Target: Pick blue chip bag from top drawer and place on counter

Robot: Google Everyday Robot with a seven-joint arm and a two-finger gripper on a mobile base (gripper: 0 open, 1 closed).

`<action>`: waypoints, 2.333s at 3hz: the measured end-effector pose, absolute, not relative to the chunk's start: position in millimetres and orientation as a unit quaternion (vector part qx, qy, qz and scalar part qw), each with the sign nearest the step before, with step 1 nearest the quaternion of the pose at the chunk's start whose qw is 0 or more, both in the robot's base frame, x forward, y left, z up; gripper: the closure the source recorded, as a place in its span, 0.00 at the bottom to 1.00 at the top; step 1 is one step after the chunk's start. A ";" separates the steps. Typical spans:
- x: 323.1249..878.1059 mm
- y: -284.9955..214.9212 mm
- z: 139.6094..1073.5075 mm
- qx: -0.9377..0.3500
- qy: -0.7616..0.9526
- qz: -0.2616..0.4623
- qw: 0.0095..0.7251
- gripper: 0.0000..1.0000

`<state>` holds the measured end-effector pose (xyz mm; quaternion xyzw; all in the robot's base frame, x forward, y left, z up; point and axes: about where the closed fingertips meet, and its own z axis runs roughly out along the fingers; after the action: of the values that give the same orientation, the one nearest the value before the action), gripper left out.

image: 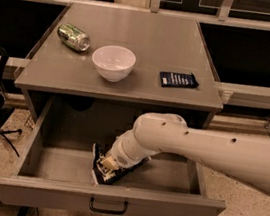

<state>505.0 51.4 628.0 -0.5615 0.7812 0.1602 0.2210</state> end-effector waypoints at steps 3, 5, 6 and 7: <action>512.5 51.6 727.3 -0.566 0.761 0.156 0.276 1.00; 508.0 28.6 849.0 -0.578 0.763 0.153 0.247 1.00; 508.1 28.8 848.9 -0.577 0.763 0.153 0.248 1.00; 510.2 32.4 865.1 -0.571 0.772 0.166 0.228 1.00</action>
Offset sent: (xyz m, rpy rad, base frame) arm 0.0120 0.0009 0.0959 0.0752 -0.1026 0.0005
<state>510.2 32.4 865.1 -0.5705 0.7715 0.1656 0.2277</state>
